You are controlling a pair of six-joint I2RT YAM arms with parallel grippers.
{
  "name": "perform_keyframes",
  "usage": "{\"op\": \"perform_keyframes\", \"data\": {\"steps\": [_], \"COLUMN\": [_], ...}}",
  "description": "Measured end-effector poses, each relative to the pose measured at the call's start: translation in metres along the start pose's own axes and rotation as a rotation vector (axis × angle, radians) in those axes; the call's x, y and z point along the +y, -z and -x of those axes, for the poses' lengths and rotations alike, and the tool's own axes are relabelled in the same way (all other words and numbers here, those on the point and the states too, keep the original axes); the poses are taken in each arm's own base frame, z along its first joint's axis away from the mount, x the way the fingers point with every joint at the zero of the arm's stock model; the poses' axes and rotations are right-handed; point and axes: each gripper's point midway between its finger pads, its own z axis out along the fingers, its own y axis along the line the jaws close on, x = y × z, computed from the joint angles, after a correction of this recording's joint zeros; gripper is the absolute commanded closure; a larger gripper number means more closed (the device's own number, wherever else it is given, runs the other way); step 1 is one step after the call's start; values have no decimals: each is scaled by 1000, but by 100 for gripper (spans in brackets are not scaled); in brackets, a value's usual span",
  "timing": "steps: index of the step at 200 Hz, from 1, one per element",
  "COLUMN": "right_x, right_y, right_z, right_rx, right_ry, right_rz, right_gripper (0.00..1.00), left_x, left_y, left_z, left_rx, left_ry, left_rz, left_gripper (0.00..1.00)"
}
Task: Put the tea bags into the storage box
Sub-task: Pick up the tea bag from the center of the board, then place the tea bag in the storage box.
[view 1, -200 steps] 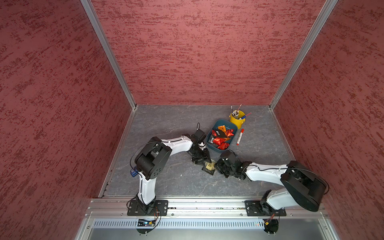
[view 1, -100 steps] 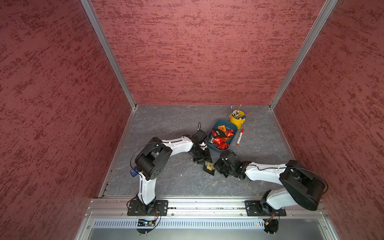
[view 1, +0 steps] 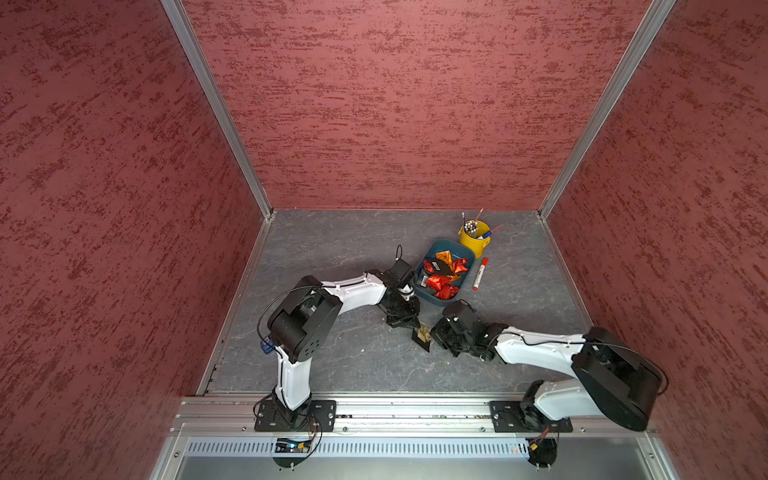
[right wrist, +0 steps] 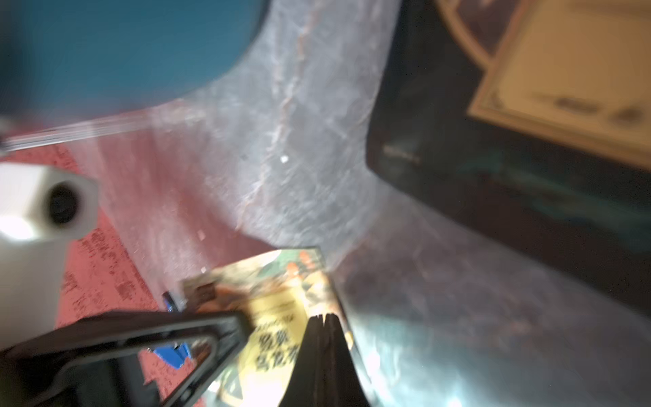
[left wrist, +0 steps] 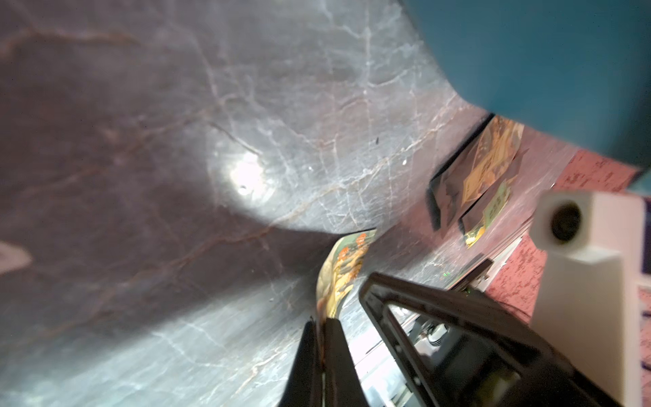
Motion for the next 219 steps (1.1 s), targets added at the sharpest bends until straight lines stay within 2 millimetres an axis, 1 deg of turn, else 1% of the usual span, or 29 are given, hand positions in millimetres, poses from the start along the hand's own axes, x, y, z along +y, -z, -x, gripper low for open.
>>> {"op": "perform_keyframes", "data": {"steps": [20, 22, 31, 45, 65, 72, 83, 105, 123, 135, 148, 162, 179, 203, 219], "right_x": [15, 17, 23, 36, 49, 49, 44, 30, 12, -1, -15, -25, -33, -35, -37], "right_y": [18, 20, 29, 44, 66, 73, 83, 98, 106, 109, 110, 109, 108, 108, 107], "right_z": [4, 4, 6, 10, 16, 19, 24, 37, 51, 60, 67, 72, 76, 80, 82], "right_rx": [-30, -33, -47, -74, -121, -140, -169, -217, -255, -275, -289, -288, -281, -269, -264], "right_ry": [40, 50, 69, 103, 131, 134, 136, 114, 75, 46, 13, -15, -42, -53, -55], "right_rz": [53, 56, 67, 86, 111, 113, 103, 78, 56, 37, 17, -3, -18, -22, -30], "right_gripper": [70, 66, 55, 43, 33, 30, 27, 23, 22, 22, 22, 21, 22, 22, 22], "left_x": [0, 0, -1, -3, -12, -19, -33, -63, -91, -105, -116, -121, -124, -124, -124], "left_y": [4, 4, 8, 15, 30, 37, 48, 75, 99, 110, 115, 112, 99, 78, 66], "left_z": [-2, -3, -4, -7, -7, -5, 2, 20, 40, 54, 70, 86, 105, 129, 138], "left_rx": [-3, -4, -7, -11, -23, -32, -53, -115, -172, -199, -218, -222, -212, -196, -189], "left_ry": [0, 0, -3, -8, -18, -27, -47, -95, -137, -157, -168, -169, -162, -149, -138], "left_rz": [7, 8, 10, 15, 12, 5, -14, -68, -123, -151, -173, -187, -195, -199, -212], "left_gripper": [100, 100, 100, 100, 100, 100, 100, 100, 100, 100, 100, 100, 100, 100, 100]}}
